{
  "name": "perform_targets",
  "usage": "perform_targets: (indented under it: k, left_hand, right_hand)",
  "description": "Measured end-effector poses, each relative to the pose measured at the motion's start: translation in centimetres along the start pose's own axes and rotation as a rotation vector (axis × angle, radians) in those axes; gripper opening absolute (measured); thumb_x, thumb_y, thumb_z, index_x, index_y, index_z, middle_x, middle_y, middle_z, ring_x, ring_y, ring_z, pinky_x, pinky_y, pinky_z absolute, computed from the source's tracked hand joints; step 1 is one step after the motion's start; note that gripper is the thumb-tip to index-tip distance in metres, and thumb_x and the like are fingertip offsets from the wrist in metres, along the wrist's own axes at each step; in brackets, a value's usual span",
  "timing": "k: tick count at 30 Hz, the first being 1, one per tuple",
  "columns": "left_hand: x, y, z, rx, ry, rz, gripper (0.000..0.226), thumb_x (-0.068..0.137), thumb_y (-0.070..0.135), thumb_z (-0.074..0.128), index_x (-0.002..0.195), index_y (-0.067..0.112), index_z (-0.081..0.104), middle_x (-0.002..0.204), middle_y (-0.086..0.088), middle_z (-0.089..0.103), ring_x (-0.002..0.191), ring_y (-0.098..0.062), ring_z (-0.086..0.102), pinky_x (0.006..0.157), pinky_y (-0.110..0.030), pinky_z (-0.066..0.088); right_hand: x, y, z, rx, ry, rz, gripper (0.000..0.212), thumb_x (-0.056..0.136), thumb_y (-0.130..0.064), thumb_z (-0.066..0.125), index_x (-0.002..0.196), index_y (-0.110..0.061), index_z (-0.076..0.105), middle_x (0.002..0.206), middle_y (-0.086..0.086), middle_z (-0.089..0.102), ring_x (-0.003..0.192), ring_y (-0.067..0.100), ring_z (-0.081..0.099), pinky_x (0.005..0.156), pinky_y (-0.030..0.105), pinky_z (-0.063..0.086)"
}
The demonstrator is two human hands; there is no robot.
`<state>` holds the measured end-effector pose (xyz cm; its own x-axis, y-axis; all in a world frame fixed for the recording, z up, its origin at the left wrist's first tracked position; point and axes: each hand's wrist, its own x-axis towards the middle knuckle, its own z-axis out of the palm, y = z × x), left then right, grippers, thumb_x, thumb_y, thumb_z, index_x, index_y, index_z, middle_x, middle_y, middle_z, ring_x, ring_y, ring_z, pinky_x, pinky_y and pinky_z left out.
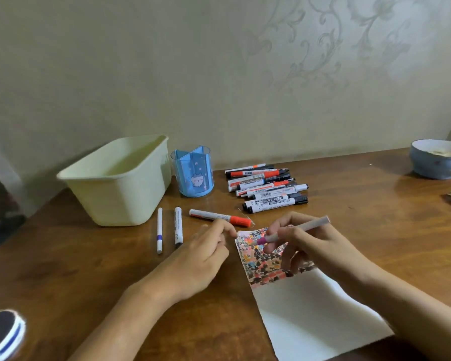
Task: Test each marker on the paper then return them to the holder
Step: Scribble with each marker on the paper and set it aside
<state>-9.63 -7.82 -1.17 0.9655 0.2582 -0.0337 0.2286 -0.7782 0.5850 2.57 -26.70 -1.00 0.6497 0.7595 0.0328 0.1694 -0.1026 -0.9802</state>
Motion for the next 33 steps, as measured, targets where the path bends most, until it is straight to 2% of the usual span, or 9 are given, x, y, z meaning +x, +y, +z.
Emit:
perform_targets:
  k: [2, 5, 6, 8, 11, 16, 23, 27, 33]
  left_hand:
    - [0.03, 0.12, 0.08, 0.053, 0.054, 0.008, 0.02, 0.107, 0.037, 0.024, 0.112, 0.047, 0.04, 0.106, 0.02, 0.049, 0.096, 0.002, 0.052, 0.07, -0.016, 0.039]
    - [0.19, 0.22, 0.19, 0.085, 0.148, 0.033, 0.02, 0.107, 0.031, 0.033, 0.115, 0.047, 0.038, 0.107, 0.022, 0.058, 0.104, 0.003, 0.055, 0.084, -0.016, 0.045]
    - [0.18, 0.27, 0.16, 0.074, 0.177, 0.033, 0.019, 0.106, 0.029, 0.038, 0.115, 0.046, 0.039, 0.107, 0.023, 0.063, 0.105, 0.005, 0.056, 0.083, -0.011, 0.043]
    - [0.15, 0.3, 0.11, 0.068, 0.227, 0.044, 0.015, 0.102, 0.028, 0.05, 0.107, 0.04, 0.042, 0.102, 0.024, 0.068, 0.098, 0.013, 0.056, 0.07, -0.004, 0.041]
    - [0.1, 0.32, 0.15, 0.103, 0.278, 0.086, 0.017, 0.096, 0.03, 0.059, 0.093, 0.037, 0.043, 0.092, 0.021, 0.071, 0.091, 0.014, 0.058, 0.065, -0.003, 0.042]
    - [0.08, 0.33, 0.31, 0.117, 0.31, 0.119, 0.018, 0.094, 0.032, 0.062, 0.09, 0.037, 0.045, 0.091, 0.02, 0.072, 0.089, 0.012, 0.06, 0.066, -0.005, 0.044]
    - [-0.01, 0.4, 0.28, 0.092, 0.307, 0.125, 0.017, 0.093, 0.036, 0.062, 0.087, 0.037, 0.046, 0.087, 0.022, 0.071, 0.091, 0.012, 0.058, 0.064, -0.008, 0.044]
    - [0.1, 0.14, 0.46, 0.086, 0.305, 0.132, 0.015, 0.093, 0.036, 0.062, 0.09, 0.037, 0.047, 0.09, 0.023, 0.069, 0.095, 0.012, 0.058, 0.067, -0.012, 0.051]
    - [0.23, -0.02, 0.48, 0.091, 0.389, 0.205, 0.008, 0.088, 0.034, 0.067, 0.096, 0.033, 0.066, 0.085, 0.025, 0.062, 0.093, 0.009, 0.058, 0.066, -0.007, 0.047]
  right_hand:
    - [-0.04, 0.02, -0.05, 0.034, -0.007, 0.019, 0.007, 0.099, -0.013, 0.055, 0.099, -0.009, 0.061, 0.087, 0.012, 0.076, 0.064, 0.022, 0.065, 0.06, 0.032, 0.05]
    - [-0.11, 0.15, -0.23, 0.059, 0.0, -0.007, 0.008, 0.096, -0.017, 0.062, 0.096, -0.009, 0.059, 0.09, 0.012, 0.077, 0.067, 0.023, 0.068, 0.059, 0.031, 0.051]
    - [-0.15, 0.13, -0.33, 0.056, 0.002, -0.033, 0.011, 0.095, -0.02, 0.065, 0.094, -0.009, 0.061, 0.09, 0.011, 0.076, 0.068, 0.022, 0.068, 0.06, 0.031, 0.051]
    - [-0.27, 0.05, -0.57, 0.07, 0.012, -0.075, 0.017, 0.089, -0.025, 0.069, 0.093, -0.009, 0.067, 0.088, 0.01, 0.075, 0.068, 0.021, 0.068, 0.061, 0.031, 0.052]
    - [-0.26, -0.08, -0.79, 0.152, 0.033, -0.094, 0.019, 0.088, -0.023, 0.069, 0.097, -0.006, 0.07, 0.083, 0.009, 0.074, 0.067, 0.019, 0.067, 0.06, 0.028, 0.052]
    - [-0.05, -0.16, -0.58, 0.195, 0.044, -0.069, 0.014, 0.097, -0.014, 0.06, 0.095, -0.005, 0.071, 0.086, 0.012, 0.073, 0.067, 0.02, 0.066, 0.06, 0.027, 0.053]
    - [-0.03, 0.2, -0.45, 0.156, -0.006, -0.052, 0.015, 0.097, -0.018, 0.06, 0.099, -0.007, 0.07, 0.091, 0.013, 0.074, 0.07, 0.019, 0.067, 0.061, 0.027, 0.053]
    - [0.04, 0.52, -0.32, 0.126, -0.038, -0.052, 0.016, 0.095, -0.023, 0.063, 0.1, -0.011, 0.071, 0.094, 0.011, 0.074, 0.072, 0.018, 0.068, 0.065, 0.029, 0.054]
    - [-0.14, 0.6, -0.2, 0.091, -0.061, -0.094, 0.024, 0.09, -0.033, 0.065, 0.103, -0.016, 0.075, 0.09, 0.001, 0.075, 0.074, 0.016, 0.069, 0.066, 0.027, 0.054]
